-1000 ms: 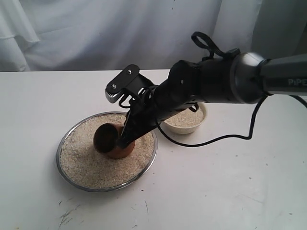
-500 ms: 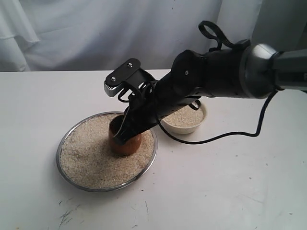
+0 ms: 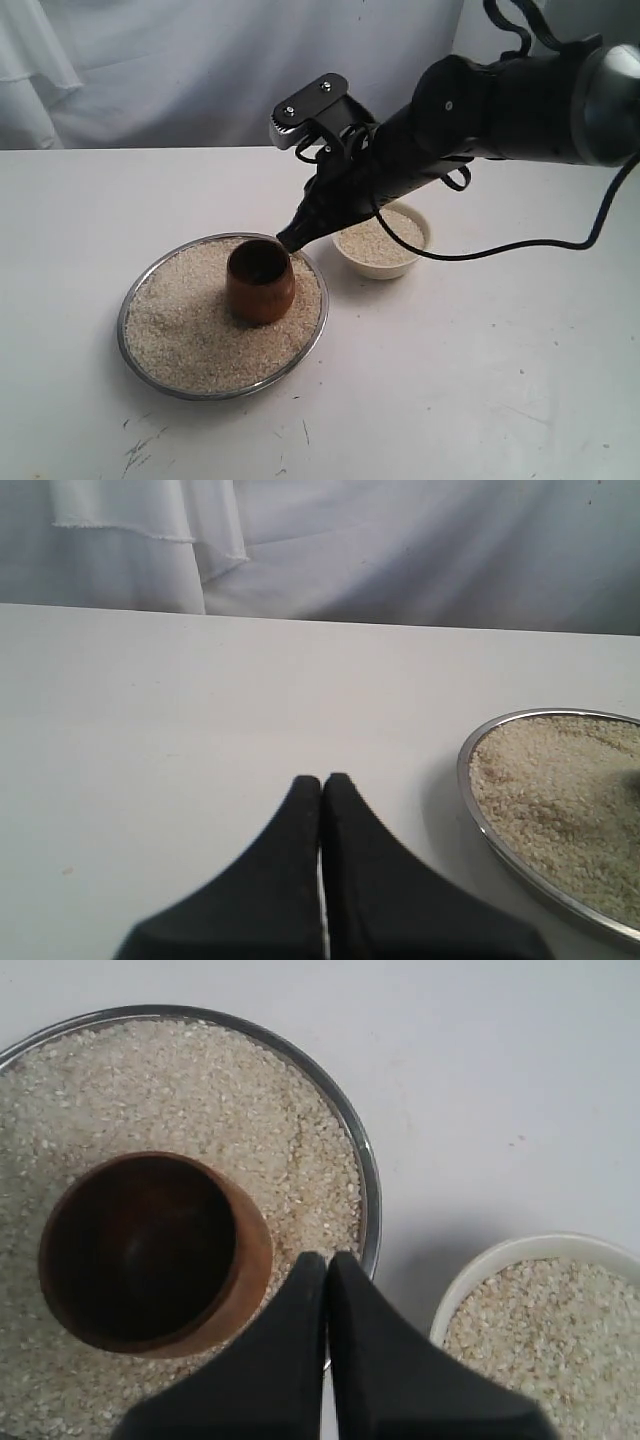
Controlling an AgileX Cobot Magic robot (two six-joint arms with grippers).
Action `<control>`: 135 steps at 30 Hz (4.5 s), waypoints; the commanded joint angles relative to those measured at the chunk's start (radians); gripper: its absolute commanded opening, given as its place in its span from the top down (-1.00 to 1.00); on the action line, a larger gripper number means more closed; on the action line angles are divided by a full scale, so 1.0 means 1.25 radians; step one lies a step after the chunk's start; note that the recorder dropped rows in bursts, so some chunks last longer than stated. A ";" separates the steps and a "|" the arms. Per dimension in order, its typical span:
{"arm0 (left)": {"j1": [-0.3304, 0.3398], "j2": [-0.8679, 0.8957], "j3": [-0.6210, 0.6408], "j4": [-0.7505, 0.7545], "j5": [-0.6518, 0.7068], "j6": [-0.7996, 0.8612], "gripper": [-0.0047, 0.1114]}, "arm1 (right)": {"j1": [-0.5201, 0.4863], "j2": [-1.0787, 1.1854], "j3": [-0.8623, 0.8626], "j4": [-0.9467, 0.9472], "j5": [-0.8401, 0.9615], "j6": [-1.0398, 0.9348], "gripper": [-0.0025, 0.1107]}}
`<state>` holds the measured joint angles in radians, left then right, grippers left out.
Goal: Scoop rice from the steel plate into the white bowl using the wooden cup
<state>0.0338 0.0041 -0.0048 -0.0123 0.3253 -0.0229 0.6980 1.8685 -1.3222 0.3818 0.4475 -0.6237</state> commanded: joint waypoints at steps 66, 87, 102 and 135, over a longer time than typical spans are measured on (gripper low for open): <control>-0.002 -0.003 0.004 0.000 -0.005 -0.001 0.92 | 0.167 0.119 -0.035 0.085 -0.101 -0.066 0.96; -0.002 -0.003 0.004 0.000 -0.005 -0.001 0.92 | -0.044 0.017 -0.058 0.042 0.227 -0.506 0.96; -0.002 -0.003 0.004 0.000 -0.005 -0.001 0.92 | -0.048 0.023 -0.058 0.115 0.204 -0.724 0.96; -0.002 -0.003 0.004 0.000 -0.005 -0.001 0.92 | -0.070 0.023 -0.056 0.425 0.245 -0.747 -0.59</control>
<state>0.0338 0.0041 -0.0048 -0.0123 0.3253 -0.0229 0.6147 1.9010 -1.3917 0.8540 0.7696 -1.5663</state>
